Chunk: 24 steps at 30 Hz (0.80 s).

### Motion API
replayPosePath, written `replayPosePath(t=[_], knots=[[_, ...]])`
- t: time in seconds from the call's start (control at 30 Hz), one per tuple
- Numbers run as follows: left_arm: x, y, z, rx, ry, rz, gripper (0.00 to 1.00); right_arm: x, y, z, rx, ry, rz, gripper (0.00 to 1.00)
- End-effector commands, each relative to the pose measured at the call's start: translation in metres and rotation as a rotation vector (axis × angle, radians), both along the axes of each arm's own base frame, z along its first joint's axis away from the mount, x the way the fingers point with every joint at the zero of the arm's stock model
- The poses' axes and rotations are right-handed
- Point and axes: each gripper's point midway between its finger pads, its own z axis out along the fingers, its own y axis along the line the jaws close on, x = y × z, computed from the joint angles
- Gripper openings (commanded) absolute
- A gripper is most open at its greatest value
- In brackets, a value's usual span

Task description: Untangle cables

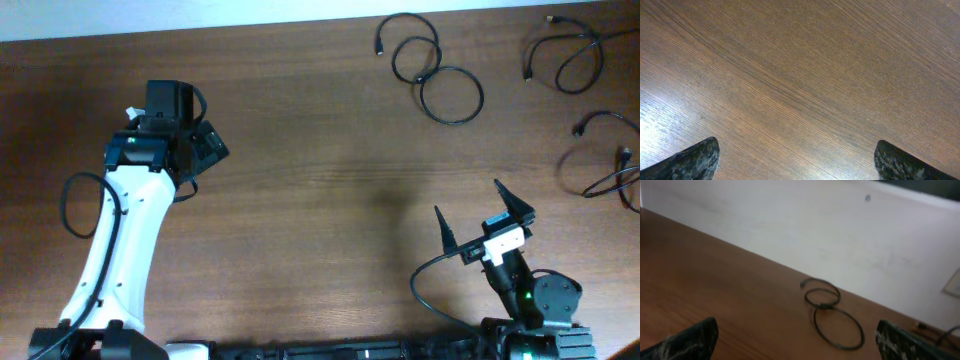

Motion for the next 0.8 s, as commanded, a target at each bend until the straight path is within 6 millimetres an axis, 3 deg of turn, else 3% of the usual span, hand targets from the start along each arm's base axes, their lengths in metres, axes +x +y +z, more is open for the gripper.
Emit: replayPosePath(t=[0.0, 0.07, 0.1, 0.2, 0.6, 0.77], knots=[[-0.002, 0.003, 0.002, 0.012, -0.003, 0.0, 0.99, 0.008, -0.014, -0.013, 0.055, 0.005, -0.079, 0.99], [-0.002, 0.003, 0.002, 0.012, -0.003, 0.0, 0.99, 0.013, -0.056, -0.019, 0.33, 0.054, -0.318, 0.99], [-0.002, 0.003, 0.002, 0.012, -0.004, 0.0, 0.99, 0.013, -0.062, -0.02, 0.35, 0.058, -0.356, 0.99], [-0.002, 0.003, 0.002, 0.012, -0.003, 0.0, 0.99, 0.012, -0.067, -0.041, 0.349, 0.136, -0.398, 0.99], [-0.002, 0.003, 0.002, 0.012, -0.003, 0.0, 0.99, 0.011, -0.077, -0.044, 0.349, 0.137, -0.458, 0.99], [-0.002, 0.003, 0.002, 0.012, -0.003, 0.0, 0.99, 0.011, -0.073, -0.042, 0.349, 0.137, -0.43, 0.99]])
